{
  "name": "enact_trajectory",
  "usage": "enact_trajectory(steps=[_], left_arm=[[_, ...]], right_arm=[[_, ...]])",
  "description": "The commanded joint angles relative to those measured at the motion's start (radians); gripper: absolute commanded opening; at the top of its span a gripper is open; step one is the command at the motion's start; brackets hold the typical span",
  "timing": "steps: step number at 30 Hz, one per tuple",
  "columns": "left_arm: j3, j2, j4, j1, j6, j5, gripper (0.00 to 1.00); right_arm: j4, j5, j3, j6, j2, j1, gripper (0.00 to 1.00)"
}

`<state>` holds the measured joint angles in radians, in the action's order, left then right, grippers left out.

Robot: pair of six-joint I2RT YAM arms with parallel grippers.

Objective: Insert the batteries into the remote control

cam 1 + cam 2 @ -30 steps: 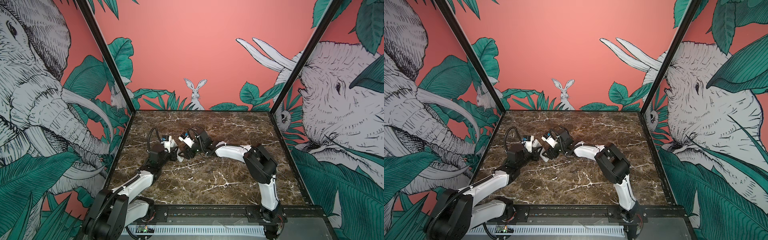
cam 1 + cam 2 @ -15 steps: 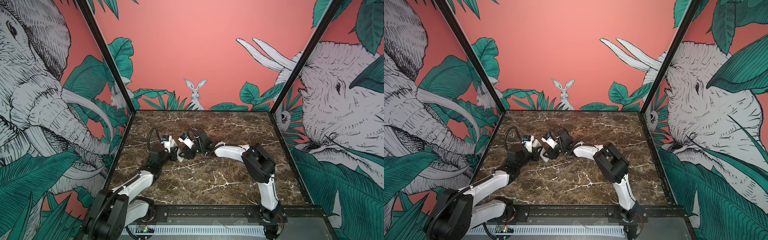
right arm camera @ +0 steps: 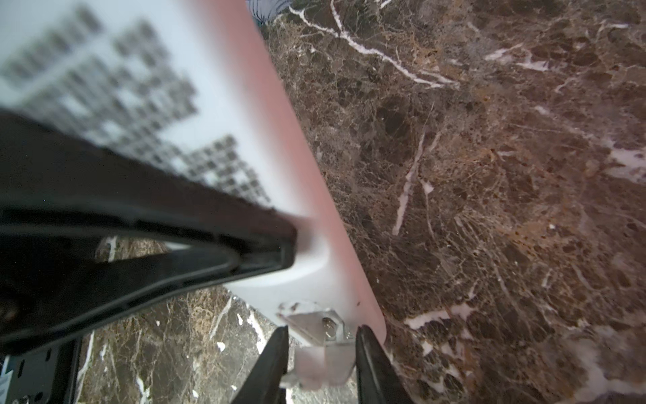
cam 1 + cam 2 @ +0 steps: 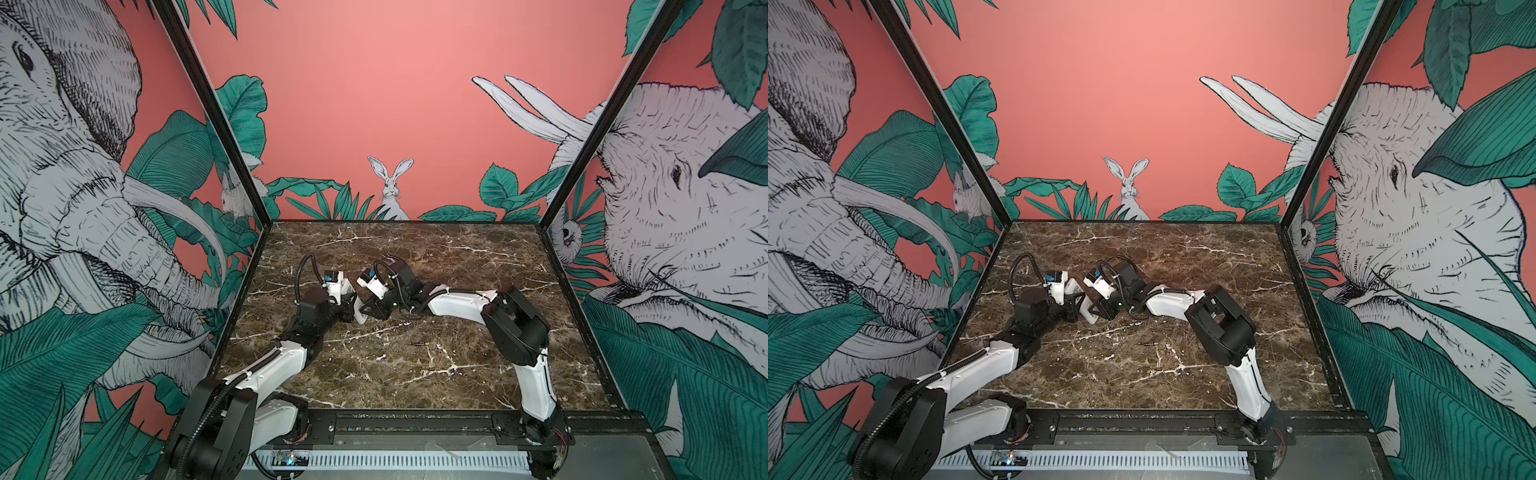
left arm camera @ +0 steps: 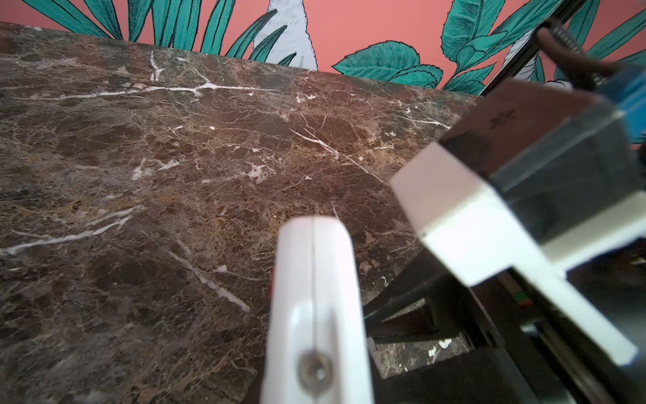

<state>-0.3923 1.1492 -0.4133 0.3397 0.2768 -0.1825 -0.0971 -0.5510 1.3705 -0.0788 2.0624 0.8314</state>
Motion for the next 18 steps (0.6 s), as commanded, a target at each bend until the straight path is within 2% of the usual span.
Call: enact_trajectory(steps=[1, 5, 7, 18], left_arm=[[-0.011, 0.016, 0.031, -0.003, -0.01, -0.002, 0.0], [-0.012, 0.018, 0.031, -0.002, -0.01, -0.002, 0.0], [-0.013, 0.018, 0.031, -0.002, -0.009, -0.005, 0.0], [-0.01, 0.012, 0.03, -0.002, -0.007, -0.009, 0.0]], right_arm=[[-0.068, -0.009, -0.032, -0.019, -0.092, -0.004, 0.3], [-0.085, -0.004, -0.079, -0.066, -0.148, -0.022, 0.28], [-0.037, 0.03, -0.082, -0.09, -0.173, -0.036, 0.25], [0.553, 0.393, 0.021, -0.102, -0.206, -0.138, 0.24]])
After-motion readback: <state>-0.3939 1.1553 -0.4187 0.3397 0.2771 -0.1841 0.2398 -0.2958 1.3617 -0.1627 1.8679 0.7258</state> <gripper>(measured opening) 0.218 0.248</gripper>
